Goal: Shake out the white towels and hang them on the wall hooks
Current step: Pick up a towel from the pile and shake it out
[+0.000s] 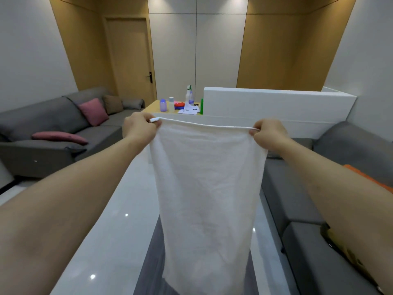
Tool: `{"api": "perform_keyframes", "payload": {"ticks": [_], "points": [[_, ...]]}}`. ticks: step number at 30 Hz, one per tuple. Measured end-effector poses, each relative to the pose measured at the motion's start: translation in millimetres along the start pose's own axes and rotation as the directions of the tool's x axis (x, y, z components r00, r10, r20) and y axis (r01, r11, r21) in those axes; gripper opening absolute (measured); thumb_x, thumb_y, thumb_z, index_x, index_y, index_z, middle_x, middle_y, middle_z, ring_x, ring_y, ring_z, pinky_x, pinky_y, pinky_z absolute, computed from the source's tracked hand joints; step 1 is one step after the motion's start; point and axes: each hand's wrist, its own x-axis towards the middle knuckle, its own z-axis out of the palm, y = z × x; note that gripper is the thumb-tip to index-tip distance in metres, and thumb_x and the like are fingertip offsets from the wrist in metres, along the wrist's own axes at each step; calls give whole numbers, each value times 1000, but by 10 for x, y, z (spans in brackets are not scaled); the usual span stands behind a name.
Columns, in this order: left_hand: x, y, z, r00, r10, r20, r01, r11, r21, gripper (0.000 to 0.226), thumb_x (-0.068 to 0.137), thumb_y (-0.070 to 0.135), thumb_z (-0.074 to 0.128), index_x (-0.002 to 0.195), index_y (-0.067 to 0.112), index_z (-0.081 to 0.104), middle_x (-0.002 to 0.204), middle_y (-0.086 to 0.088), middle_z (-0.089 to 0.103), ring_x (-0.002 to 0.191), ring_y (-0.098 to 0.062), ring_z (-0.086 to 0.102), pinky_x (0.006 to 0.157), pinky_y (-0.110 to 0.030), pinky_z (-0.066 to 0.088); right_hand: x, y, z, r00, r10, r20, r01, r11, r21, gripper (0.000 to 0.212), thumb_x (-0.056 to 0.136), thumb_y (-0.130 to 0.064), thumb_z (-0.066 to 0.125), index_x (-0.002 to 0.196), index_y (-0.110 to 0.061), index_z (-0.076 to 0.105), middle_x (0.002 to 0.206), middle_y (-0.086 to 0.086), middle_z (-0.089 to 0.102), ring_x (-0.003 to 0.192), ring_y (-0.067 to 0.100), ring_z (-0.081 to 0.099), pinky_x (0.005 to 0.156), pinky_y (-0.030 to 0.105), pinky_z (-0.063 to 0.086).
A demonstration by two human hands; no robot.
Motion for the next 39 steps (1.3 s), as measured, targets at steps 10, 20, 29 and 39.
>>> {"api": "perform_keyframes", "payload": {"ticks": [10, 20, 29, 39], "points": [[206, 199, -52, 992, -122, -29, 109, 953, -283, 11, 87, 33, 72, 77, 29, 73, 76, -3, 73, 57, -15, 70, 59, -33, 62, 224, -44, 38, 982, 27, -189, 42, 935, 352, 15, 95, -28, 63, 94, -15, 72, 87, 4, 69, 84, 28, 67, 85, 43, 56], [-256, -190, -274, 992, -117, 51, 127, 924, -360, 22, 83, 33, 74, 62, 38, 72, 72, 5, 73, 75, -17, 73, 77, -41, 61, -297, -22, 269, 969, -29, -247, 104, 949, 297, 20, 92, -25, 63, 89, -8, 74, 84, 8, 72, 83, 23, 62, 77, 30, 45], [-1872, -1362, -204, 907, -259, 332, 339, 917, -212, 15, 83, 35, 71, 73, 24, 75, 76, -6, 73, 83, -29, 71, 83, -48, 58, -2042, 448, 1349, 994, 109, -5, -104, 957, 271, 15, 88, -23, 67, 85, -11, 75, 79, 6, 70, 79, 23, 62, 72, 30, 46], [-4260, -2755, -545, 692, -439, 573, 451, 883, 132, 19, 90, 34, 68, 76, 22, 72, 67, -2, 68, 69, -19, 63, 64, -30, 50, -4774, 777, 2315, 891, 302, 338, -354, 930, 103, 11, 89, -21, 67, 88, -13, 74, 74, -1, 66, 73, 20, 63, 69, 35, 53]]}}
